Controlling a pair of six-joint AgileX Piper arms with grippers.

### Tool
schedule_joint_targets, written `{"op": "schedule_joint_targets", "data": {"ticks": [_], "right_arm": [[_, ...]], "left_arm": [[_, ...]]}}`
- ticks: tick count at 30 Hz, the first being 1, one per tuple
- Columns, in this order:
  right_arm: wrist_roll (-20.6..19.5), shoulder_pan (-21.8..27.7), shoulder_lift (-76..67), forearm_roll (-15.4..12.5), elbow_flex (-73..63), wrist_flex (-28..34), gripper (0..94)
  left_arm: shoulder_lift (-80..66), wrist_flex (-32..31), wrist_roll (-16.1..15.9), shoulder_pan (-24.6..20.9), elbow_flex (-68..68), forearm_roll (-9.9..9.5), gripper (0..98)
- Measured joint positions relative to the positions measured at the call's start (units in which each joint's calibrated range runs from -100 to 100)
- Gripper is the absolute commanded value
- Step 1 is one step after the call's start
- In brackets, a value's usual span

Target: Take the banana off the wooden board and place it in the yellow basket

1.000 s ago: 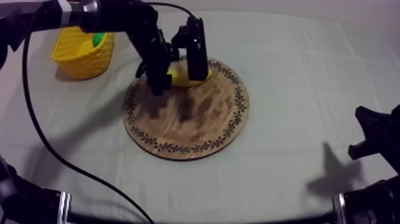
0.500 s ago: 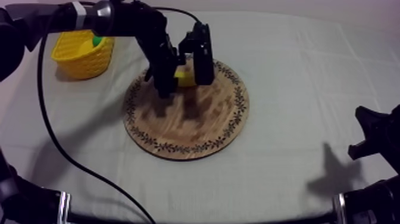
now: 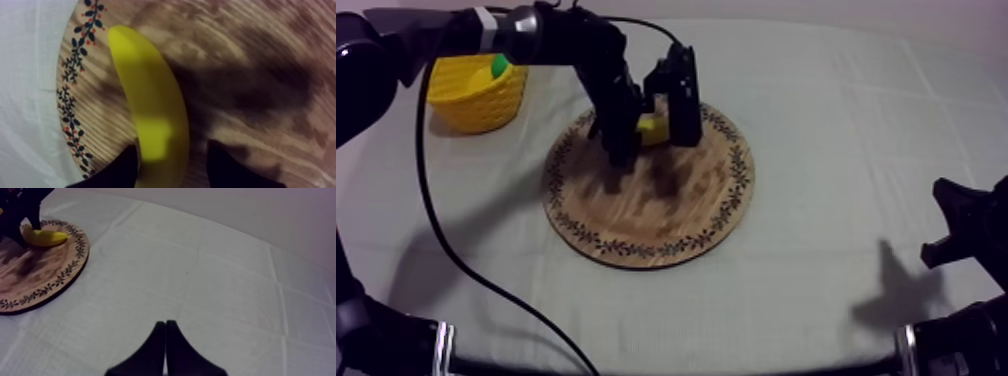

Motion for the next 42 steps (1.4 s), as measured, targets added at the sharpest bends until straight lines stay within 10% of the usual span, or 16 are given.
{"op": "schedule_joint_targets", "data": {"ticks": [10, 42], "right_arm": [[0.00, 0.00, 0.00, 0.00, 0.00, 0.00, 0.3], [0.00, 0.00, 0.00, 0.00, 0.00, 0.00, 0.3]], "left_arm": [[0.52, -1.48, -1.00, -0.55, -1.67, 0.95, 28.0], [-21.74, 6.13, 0.96, -5.84, 6.88, 4.33, 21.6]]}}
